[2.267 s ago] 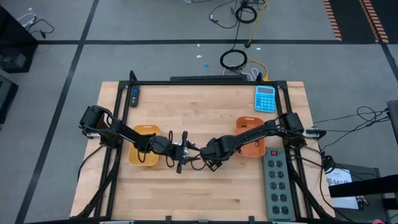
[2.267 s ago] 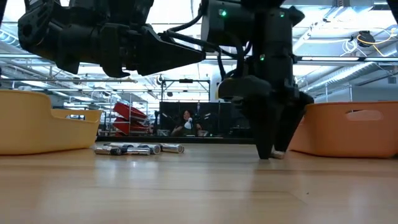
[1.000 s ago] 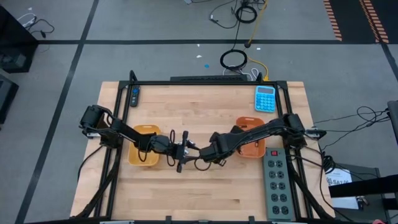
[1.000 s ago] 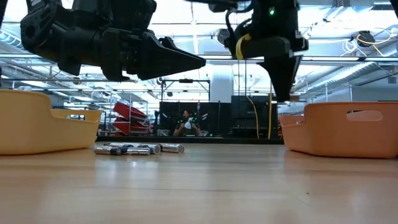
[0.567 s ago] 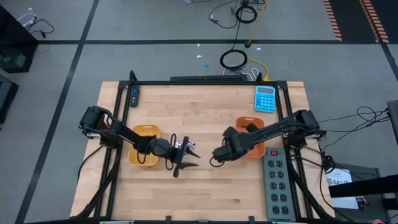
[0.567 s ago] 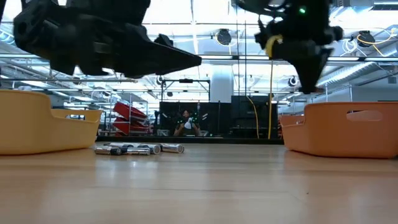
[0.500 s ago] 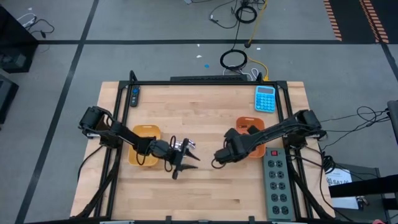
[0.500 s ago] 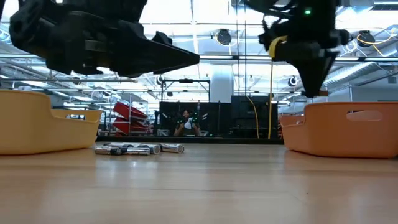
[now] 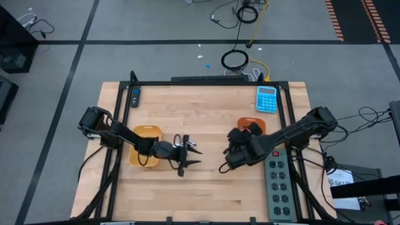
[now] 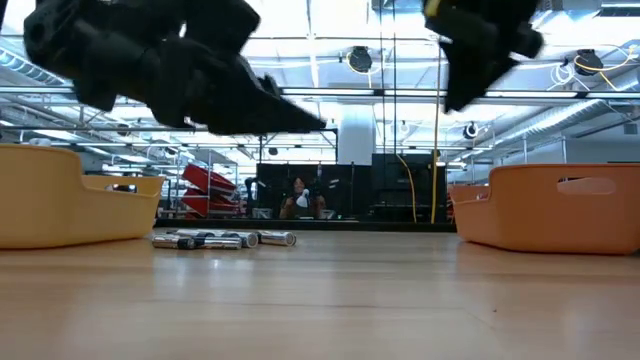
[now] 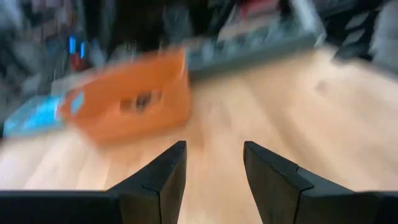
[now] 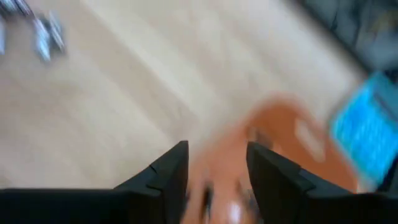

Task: Sort batteries
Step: Put the silver battery into the yellow bin

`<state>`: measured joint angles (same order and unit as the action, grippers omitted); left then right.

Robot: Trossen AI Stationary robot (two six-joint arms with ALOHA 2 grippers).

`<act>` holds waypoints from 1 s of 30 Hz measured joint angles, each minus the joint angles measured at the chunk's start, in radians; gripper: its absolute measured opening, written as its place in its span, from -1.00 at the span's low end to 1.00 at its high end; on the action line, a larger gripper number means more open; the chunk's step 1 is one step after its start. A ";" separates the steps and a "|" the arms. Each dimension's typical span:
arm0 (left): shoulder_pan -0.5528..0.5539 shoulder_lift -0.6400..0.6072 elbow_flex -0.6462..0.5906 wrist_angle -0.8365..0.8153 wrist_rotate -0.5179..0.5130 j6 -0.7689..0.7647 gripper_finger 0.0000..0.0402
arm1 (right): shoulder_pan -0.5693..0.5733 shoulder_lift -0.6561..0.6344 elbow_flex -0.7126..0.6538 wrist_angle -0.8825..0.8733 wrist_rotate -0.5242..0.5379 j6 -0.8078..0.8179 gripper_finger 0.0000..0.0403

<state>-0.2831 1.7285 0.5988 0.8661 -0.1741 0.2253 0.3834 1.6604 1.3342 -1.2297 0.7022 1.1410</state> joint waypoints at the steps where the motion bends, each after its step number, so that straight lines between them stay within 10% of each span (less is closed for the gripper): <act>1: 0.000 -0.013 0.024 -0.096 -0.026 -0.019 -0.17 | 0.004 0.000 -0.002 0.032 0.064 -0.042 -0.28; 6: 0.000 -0.106 0.169 -0.602 -0.110 -0.100 -0.33 | -0.039 0.001 -0.087 0.180 0.282 -0.214 -0.37; 13: 0.017 -0.170 0.226 -0.948 -0.067 -0.275 -0.53 | -0.117 -0.001 -0.152 0.226 0.326 -0.271 -0.53; 30: 0.202 -0.146 0.299 -1.050 0.044 -0.298 -0.57 | -0.124 -0.236 -0.511 0.973 0.382 -0.969 -0.76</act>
<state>-0.0812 1.5829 0.8976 -0.1841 -0.1301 -0.0725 0.2596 1.4248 0.8234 -0.2571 1.0842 0.1721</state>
